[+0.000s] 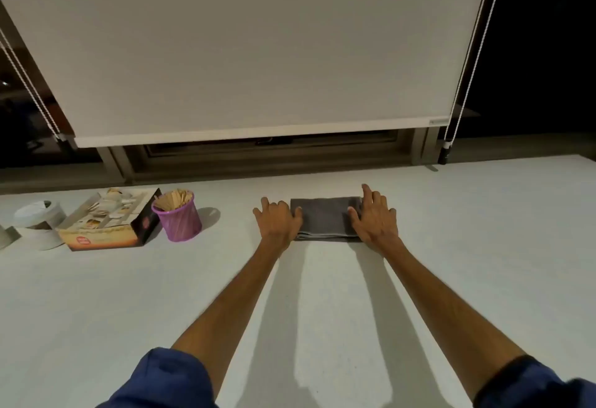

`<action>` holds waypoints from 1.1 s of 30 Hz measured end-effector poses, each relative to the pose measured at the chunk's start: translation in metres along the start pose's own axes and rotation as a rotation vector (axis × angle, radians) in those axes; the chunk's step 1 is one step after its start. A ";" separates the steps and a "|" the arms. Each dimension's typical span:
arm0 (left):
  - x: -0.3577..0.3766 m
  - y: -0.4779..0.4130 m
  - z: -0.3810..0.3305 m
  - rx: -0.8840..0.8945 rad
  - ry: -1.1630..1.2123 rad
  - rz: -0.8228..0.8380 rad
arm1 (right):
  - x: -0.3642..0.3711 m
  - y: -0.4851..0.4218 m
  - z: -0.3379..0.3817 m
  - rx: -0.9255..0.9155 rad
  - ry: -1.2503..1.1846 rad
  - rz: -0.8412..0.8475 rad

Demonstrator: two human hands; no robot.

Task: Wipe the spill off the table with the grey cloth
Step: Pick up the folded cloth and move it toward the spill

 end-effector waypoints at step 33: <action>-0.056 0.089 0.019 -0.206 0.855 -0.127 | -0.052 0.073 0.046 0.399 -0.429 0.251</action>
Point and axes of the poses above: each hand's wrist, its own y-axis away from the middle knuckle, its own x-axis out of the palm, z = x × y, the point moved 1 cm from there along -y, towards the middle knuckle, and after that the axes turned 7 degrees about x, right-handed, at the moved point
